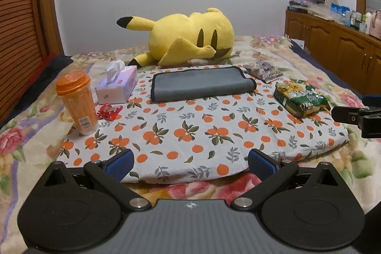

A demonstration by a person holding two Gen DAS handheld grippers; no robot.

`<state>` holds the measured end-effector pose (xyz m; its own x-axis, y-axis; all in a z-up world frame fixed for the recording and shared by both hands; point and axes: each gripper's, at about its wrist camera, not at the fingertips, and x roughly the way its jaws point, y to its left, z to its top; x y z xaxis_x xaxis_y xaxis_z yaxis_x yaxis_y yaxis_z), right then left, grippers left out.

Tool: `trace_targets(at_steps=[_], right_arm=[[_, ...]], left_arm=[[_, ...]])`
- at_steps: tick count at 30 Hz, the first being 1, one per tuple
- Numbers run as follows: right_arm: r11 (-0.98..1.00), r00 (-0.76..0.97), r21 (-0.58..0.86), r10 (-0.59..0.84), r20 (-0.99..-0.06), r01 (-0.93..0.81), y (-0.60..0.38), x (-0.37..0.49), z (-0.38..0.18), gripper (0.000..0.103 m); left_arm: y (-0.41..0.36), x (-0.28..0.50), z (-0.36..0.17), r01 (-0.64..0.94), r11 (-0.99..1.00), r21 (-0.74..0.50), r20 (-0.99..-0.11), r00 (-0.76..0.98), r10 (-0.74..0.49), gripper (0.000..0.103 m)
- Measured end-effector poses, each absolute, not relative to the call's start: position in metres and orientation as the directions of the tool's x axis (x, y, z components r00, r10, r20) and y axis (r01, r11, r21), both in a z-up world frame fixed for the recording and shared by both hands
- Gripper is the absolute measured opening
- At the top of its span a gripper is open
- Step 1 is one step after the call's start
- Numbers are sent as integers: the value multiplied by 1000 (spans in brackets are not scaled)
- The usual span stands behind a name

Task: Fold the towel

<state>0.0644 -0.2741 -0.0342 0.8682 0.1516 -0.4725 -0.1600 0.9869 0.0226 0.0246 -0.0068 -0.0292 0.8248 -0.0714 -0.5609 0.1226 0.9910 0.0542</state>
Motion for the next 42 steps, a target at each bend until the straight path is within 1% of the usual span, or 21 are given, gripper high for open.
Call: trace_targets(at_steps=[7,12,30,37,42], right_arm=[[987,887,21,152,-436,-159,-277,59,-31,103],[987,901,22,156,-404,-161,-278,54,-28,103],[988,930,52,156,-334,-147,-283,46,-22,103],[989,948,60,149,-280,-138,-287,37,-17,103],[989,950,69,144,-278,-130,-289,39,-17,103]], left_arm=[[-2,17,-23,102,994,39,-517,854,-67,103],[-2,14,-20,100,994,46,-489,870,-65,103],[-2,3,-11,84,994,72,-397,917,-48,103],[-2,1,-9,78,994,79,-372,927,-43,103],[-2,0,-10,76,994,80,-370,928,-41,103]])
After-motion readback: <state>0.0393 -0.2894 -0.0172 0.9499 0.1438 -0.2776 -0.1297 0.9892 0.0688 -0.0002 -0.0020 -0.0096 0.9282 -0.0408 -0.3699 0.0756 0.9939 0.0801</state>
